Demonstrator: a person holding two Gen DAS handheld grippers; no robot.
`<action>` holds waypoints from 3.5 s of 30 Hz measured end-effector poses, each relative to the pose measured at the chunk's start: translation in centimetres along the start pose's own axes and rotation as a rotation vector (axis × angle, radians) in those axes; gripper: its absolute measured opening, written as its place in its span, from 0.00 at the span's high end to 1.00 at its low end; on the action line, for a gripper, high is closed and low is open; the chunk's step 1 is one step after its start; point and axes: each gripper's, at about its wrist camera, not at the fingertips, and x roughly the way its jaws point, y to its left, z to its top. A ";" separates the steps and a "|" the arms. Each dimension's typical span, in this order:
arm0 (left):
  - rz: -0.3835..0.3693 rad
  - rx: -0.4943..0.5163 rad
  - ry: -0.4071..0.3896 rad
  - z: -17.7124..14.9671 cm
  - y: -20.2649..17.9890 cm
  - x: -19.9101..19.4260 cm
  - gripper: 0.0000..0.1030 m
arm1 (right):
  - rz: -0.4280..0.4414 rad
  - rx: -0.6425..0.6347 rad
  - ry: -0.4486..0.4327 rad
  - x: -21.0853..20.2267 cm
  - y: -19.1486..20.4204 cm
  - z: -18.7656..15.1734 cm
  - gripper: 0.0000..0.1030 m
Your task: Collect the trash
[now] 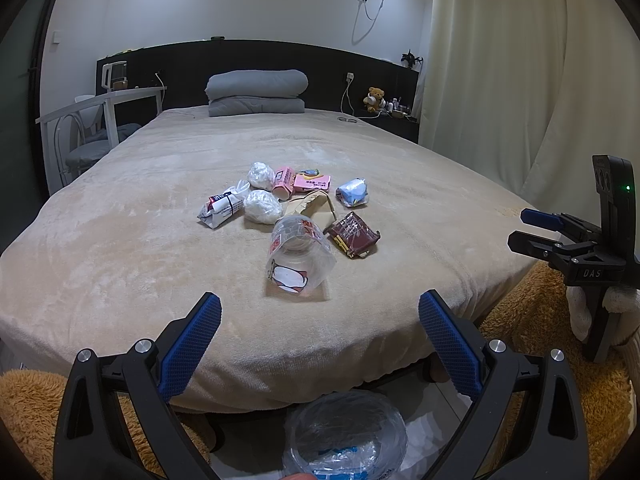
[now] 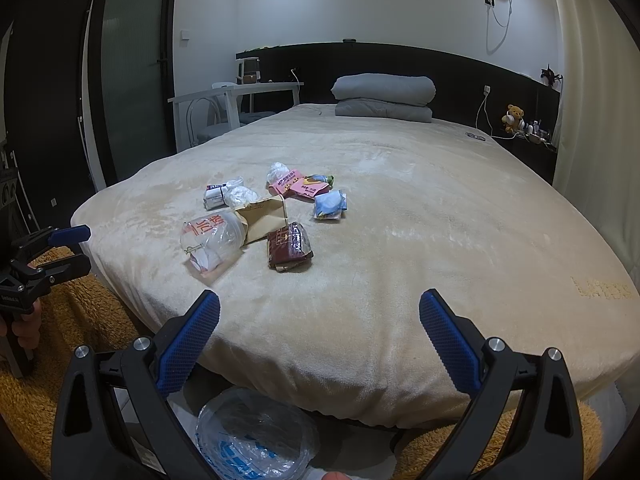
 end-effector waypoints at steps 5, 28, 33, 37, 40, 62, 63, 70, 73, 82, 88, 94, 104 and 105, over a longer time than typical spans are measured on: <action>0.001 0.000 0.000 0.0 0.0 0.0 0.06 | 0.000 -0.001 0.000 0.0 0.0 0.0 0.04; -0.002 0.000 -0.001 0.0 0.0 0.0 0.06 | 0.002 -0.012 0.008 0.1 -0.1 -0.4 0.04; -0.009 -0.002 -0.001 0.0 -0.1 -0.1 0.06 | 0.004 -0.016 0.013 -0.1 0.1 -0.5 0.04; -0.014 -0.002 0.008 0.0 -0.4 0.0 0.06 | 0.009 -0.017 0.016 -0.1 0.0 -0.6 0.04; -0.013 -0.005 0.011 0.0 -0.4 0.3 0.06 | 0.015 -0.018 0.024 0.1 0.1 -0.4 0.04; -0.035 -0.165 0.226 2.3 2.6 8.0 0.06 | 0.186 0.003 0.196 9.8 -1.1 4.5 0.06; -0.036 -0.177 0.235 2.4 2.9 8.5 0.06 | 0.192 0.000 0.205 10.4 -1.1 4.7 0.06; -0.076 -0.259 0.297 3.7 4.3 11.7 0.06 | 0.227 -0.023 0.265 14.2 -0.8 5.7 0.07; -0.097 -0.296 0.307 4.2 4.7 12.9 0.06 | 0.239 -0.022 0.293 15.7 -0.8 5.8 0.07; -0.158 -0.426 0.372 4.5 6.5 16.2 0.06 | 0.269 -0.011 0.357 19.7 -0.8 6.3 0.15; -0.176 -0.493 0.399 4.4 7.5 17.7 0.07 | 0.291 -0.013 0.396 21.9 -0.3 6.3 0.17; -0.211 -0.553 0.414 3.7 8.4 18.7 0.19 | 0.263 -0.063 0.422 23.7 0.9 5.7 0.23; -0.239 -0.516 0.420 3.6 7.4 19.2 0.34 | 0.145 -0.162 0.386 24.4 2.5 5.0 0.45; -0.240 -0.514 0.418 3.5 7.4 19.2 0.34 | 0.144 -0.165 0.384 24.3 2.5 5.0 0.45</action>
